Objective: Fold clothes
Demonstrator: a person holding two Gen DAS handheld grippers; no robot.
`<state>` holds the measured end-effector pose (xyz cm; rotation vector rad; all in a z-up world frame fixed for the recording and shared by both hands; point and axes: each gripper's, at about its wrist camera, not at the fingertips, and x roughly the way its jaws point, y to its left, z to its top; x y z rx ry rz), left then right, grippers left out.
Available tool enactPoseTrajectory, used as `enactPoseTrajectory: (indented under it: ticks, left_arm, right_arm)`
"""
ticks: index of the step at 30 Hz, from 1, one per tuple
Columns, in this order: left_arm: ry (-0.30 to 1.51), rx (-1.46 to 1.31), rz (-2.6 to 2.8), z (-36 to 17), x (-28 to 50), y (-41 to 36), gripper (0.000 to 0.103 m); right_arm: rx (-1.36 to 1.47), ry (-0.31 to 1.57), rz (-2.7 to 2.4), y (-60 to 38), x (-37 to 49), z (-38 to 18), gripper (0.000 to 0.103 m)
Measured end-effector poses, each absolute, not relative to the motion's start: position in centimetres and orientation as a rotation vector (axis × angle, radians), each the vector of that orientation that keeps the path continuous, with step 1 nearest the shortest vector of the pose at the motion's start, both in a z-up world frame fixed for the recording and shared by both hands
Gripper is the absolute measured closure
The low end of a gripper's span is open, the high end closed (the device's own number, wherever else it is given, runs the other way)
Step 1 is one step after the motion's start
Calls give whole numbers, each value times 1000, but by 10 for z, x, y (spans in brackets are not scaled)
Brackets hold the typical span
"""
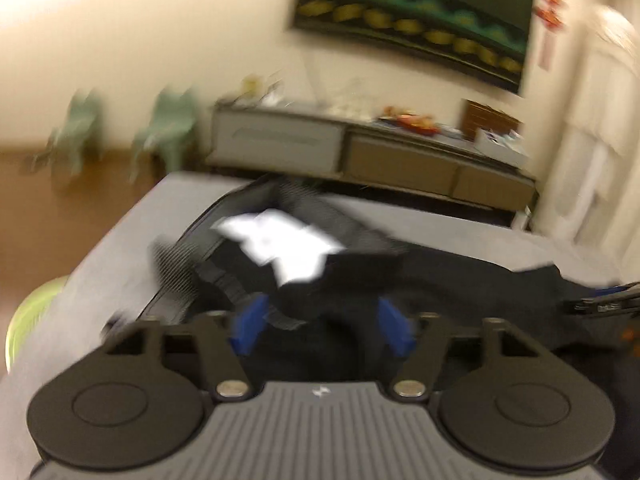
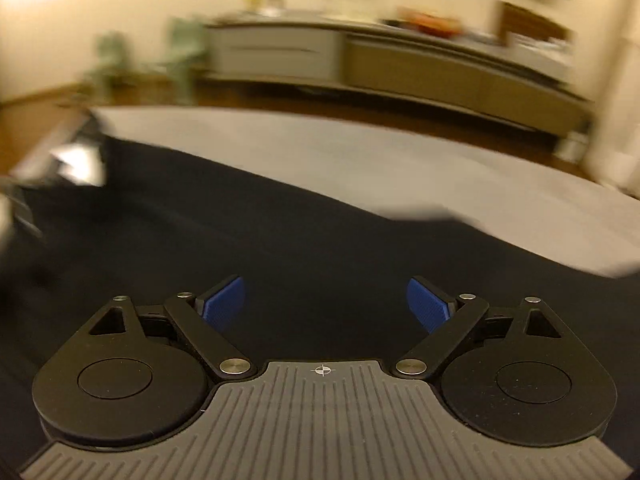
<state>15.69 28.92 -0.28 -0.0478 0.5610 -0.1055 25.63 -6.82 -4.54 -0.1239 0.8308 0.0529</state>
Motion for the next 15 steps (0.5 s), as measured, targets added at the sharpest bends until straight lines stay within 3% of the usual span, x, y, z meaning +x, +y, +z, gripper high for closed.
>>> enactPoseTrajectory:
  ticks: [1, 3, 7, 11, 12, 14, 15]
  left_arm:
    - [546, 53, -70, -4, 166, 270, 17]
    - [515, 240, 21, -8, 184, 235, 17]
    - [585, 297, 39, -21, 227, 209, 13]
    - [692, 338, 43, -45, 271, 193, 16]
    - [719, 350, 46, -51, 282, 189, 24]
    - [760, 319, 90, -57, 288, 203, 95]
    - [779, 260, 115, -56, 292, 216, 98]
  right_arm:
    - [-134, 848, 3, -99, 248, -50, 11]
    - [-141, 887, -95, -161, 232, -57, 11]
    - [-74, 887, -191, -261, 204, -48, 8]
    - [-49, 855, -199, -317, 190, -49, 5]
    - [-61, 846, -195, -325, 189, -52, 5]
    - [-90, 819, -168, -336, 189, -60, 5]
    - [-97, 803, -150, -338, 189, -65, 5]
